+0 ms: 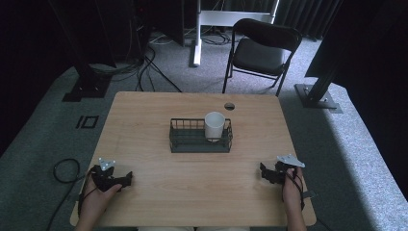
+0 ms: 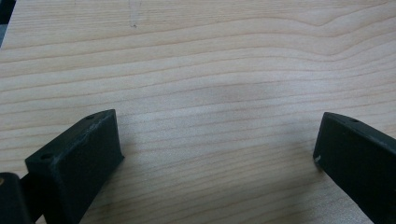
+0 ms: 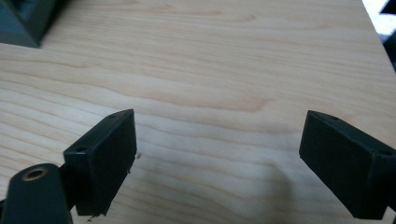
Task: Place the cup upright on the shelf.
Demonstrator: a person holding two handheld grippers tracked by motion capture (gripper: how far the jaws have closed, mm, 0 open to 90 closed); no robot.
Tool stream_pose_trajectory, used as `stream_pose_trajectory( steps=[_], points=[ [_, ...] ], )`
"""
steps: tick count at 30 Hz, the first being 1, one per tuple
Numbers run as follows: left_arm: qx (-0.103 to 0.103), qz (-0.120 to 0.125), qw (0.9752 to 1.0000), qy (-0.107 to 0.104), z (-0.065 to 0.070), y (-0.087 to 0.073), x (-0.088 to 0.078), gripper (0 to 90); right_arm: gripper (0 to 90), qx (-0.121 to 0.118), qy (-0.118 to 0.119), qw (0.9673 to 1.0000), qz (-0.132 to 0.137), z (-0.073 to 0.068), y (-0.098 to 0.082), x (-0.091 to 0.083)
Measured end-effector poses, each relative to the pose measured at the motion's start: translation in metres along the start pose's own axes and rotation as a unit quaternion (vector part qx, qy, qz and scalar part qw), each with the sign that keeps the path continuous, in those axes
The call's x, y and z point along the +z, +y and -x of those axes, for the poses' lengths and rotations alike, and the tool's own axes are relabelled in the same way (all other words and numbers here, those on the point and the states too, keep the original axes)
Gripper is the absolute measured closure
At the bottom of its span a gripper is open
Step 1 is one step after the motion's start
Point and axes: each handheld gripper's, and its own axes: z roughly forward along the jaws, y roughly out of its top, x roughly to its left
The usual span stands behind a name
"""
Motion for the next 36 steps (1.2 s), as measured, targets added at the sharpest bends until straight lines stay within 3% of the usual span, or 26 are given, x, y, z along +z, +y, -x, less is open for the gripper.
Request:
stream_pose_trajectory(
  steps=[6,9,14,23,36],
  points=[
    [0.0,0.0,1.0,0.0,0.0,0.0,0.0,1.1,10.8,0.026,-0.005,0.9991,-0.033,0.005,-0.004,-0.002],
    [0.0,0.0,1.0,0.0,0.0,0.0,0.0,1.1,10.8,0.024,-0.002,0.9986,-0.047,0.008,-0.006,-0.003],
    [0.0,0.0,1.0,0.0,0.0,0.0,0.0,1.1,10.8,0.014,-0.004,0.9986,-0.05,0.009,-0.009,-0.006],
    [0.0,0.0,1.0,0.0,0.0,0.0,0.0,1.1,10.9,0.036,-0.029,0.9977,-0.05,0.006,-0.012,-0.01],
    [0.0,0.0,1.0,0.0,0.0,0.0,0.0,1.1,11.2,0.037,-0.031,0.9976,-0.05,0.005,-0.012,-0.01]
  ],
)
